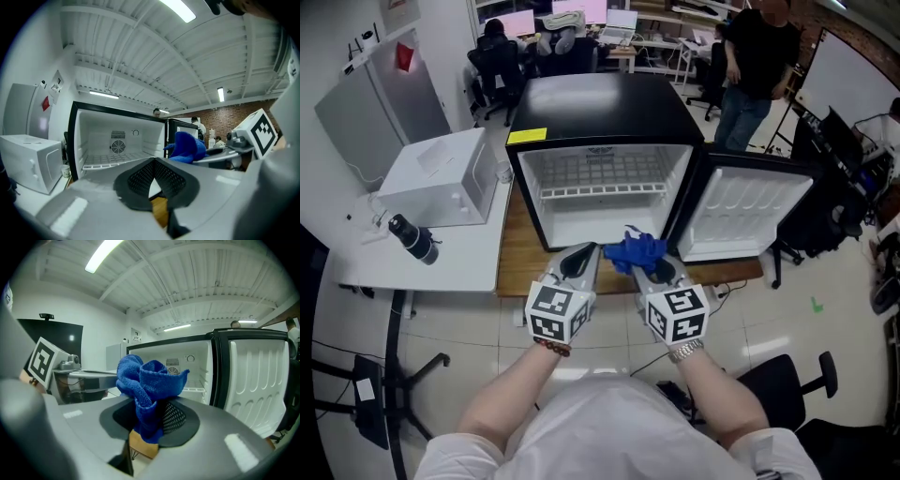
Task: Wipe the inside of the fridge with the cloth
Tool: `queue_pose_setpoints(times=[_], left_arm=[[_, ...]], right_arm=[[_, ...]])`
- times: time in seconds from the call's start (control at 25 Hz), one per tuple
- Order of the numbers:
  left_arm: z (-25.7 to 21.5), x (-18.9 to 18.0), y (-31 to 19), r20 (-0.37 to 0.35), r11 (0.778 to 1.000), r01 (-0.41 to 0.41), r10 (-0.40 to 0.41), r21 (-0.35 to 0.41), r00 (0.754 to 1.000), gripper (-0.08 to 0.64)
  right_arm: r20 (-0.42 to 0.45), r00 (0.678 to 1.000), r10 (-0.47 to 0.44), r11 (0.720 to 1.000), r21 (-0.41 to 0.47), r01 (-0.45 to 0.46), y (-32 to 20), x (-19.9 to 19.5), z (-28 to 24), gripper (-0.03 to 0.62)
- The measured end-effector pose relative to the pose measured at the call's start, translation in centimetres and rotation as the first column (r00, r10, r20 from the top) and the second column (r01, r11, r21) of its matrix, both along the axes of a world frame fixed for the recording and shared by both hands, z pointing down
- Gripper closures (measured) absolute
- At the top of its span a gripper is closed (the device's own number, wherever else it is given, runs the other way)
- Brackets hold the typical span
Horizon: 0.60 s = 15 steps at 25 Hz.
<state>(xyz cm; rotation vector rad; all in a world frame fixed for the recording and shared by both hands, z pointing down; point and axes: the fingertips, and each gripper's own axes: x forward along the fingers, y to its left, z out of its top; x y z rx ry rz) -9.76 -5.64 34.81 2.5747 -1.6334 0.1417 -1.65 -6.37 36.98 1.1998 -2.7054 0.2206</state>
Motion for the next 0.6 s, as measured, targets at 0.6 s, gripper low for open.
queue_pose_setpoints(times=[0.6], left_arm=[[-0.4,1.8,1.2,0.008,0.999,0.048,-0.048,-0.007,0.999,0.558]], right_arm=[[0.0,0.999,-0.039,0.999,0.002,0.039,1.3,2.3,-0.7,0.485]])
